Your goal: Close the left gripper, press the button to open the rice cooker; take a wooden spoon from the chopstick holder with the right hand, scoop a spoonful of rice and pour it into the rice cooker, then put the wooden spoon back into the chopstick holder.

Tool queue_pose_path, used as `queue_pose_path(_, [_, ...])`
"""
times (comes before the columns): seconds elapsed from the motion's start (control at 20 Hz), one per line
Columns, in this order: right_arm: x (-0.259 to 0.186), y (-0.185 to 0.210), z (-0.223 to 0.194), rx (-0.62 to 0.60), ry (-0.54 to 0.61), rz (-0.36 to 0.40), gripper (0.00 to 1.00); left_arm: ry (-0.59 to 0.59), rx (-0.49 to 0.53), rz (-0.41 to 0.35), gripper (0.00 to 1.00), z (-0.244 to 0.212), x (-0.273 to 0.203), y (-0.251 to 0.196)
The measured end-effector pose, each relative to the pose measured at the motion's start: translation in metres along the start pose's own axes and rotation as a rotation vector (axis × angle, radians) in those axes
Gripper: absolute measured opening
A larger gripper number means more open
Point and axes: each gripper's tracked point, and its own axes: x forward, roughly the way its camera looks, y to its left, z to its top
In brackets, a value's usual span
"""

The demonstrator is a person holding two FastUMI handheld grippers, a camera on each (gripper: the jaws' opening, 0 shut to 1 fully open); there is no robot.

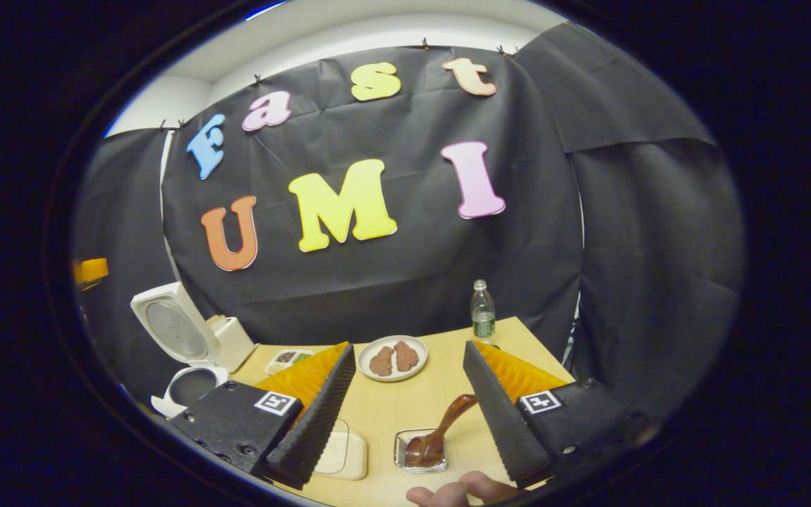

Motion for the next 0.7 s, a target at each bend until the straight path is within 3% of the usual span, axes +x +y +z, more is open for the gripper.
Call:
queue_pose_path(0.35, [-0.053, 0.025, 0.008, -0.029, -0.033, -0.047, 1.0, 0.043, -0.014, 0.052, 0.94, -0.008, 0.09, 0.053])
queue_pose_path(0.5, [-0.078, 0.007, -0.009, -0.053, -0.013, -0.132, 1.0, 0.083, -0.006, 0.071, 0.94, -0.027, 0.123, 0.073])
queue_pose_path(0.7, [-0.11, -0.019, -0.034, 0.006, 0.026, -0.26, 1.0, 0.146, -0.059, 0.083, 0.94, -0.045, 0.159, 0.09])
